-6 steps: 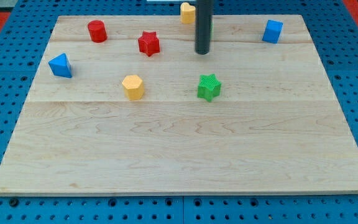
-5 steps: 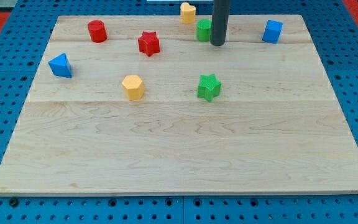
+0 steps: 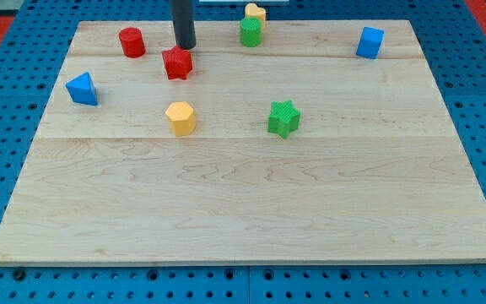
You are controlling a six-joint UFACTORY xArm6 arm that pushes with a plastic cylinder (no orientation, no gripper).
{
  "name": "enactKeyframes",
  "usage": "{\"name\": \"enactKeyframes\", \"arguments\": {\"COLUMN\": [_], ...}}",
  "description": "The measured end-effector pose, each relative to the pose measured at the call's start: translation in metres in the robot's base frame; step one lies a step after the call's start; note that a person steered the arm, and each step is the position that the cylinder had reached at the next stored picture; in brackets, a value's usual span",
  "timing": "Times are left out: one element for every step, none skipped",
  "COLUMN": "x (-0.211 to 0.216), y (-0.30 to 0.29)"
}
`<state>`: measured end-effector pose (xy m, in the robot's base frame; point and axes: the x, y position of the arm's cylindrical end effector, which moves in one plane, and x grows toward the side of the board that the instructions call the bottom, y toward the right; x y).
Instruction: Place the red star above the hexagon
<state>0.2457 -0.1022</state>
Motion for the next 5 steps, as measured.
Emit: {"name": "enactKeyframes", "arguments": {"x": [0.048, 0.088, 0.075, 0.058, 0.053], "y": [-0.018, -0.019, 0.005, 0.032, 0.039]}}
